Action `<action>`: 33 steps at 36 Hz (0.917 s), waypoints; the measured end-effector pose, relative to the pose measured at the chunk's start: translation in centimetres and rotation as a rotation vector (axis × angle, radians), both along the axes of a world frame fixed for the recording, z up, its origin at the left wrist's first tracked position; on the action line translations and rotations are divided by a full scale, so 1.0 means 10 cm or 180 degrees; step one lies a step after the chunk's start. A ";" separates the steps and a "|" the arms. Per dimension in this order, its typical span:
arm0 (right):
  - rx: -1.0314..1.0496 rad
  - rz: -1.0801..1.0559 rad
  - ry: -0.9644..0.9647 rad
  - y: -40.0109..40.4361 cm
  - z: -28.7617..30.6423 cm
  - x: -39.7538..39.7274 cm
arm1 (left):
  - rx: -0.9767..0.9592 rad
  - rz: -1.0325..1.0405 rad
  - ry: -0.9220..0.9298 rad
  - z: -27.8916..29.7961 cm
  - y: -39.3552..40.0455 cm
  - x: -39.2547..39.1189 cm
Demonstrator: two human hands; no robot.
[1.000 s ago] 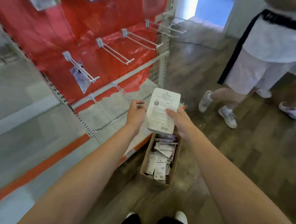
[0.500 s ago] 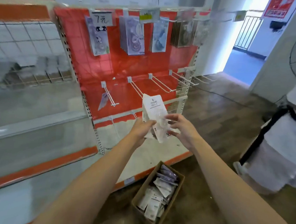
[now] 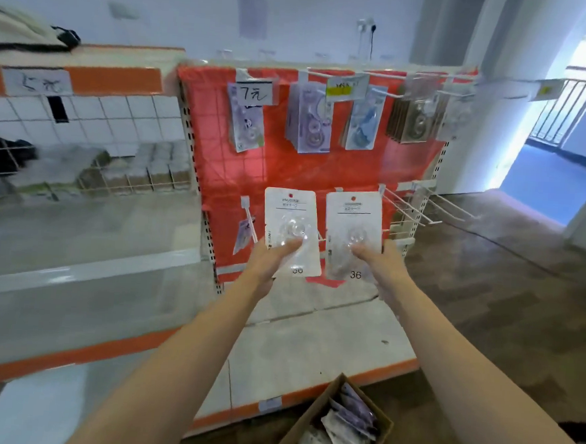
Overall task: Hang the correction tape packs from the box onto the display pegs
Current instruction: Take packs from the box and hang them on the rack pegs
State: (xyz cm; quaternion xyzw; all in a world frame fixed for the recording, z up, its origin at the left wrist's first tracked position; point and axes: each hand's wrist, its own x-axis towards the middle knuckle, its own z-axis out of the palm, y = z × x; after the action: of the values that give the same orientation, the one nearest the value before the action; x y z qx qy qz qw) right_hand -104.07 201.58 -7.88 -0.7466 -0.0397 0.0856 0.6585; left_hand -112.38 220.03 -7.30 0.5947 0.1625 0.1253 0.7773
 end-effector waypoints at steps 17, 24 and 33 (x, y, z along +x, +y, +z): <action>0.0373 -0.0383 -0.0112 -0.63 0.34 1.16 | 0.0216 -0.0264 0.0010 0.26 -0.41 1.53; 0.0429 -0.0267 -0.0139 -1.31 0.33 1.76 | 0.0466 -0.0142 0.0071 0.25 -1.13 2.17; 0.0082 0.0141 -0.0274 -2.23 0.57 2.57 | 0.0412 -0.0073 0.0100 0.32 -2.36 2.95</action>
State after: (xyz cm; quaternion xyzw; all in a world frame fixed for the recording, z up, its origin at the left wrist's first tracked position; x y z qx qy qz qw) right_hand -78.35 179.31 -2.18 -0.7400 -0.0856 0.0675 0.6637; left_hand -82.86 196.46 -4.07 0.6474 0.1595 0.1172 0.7360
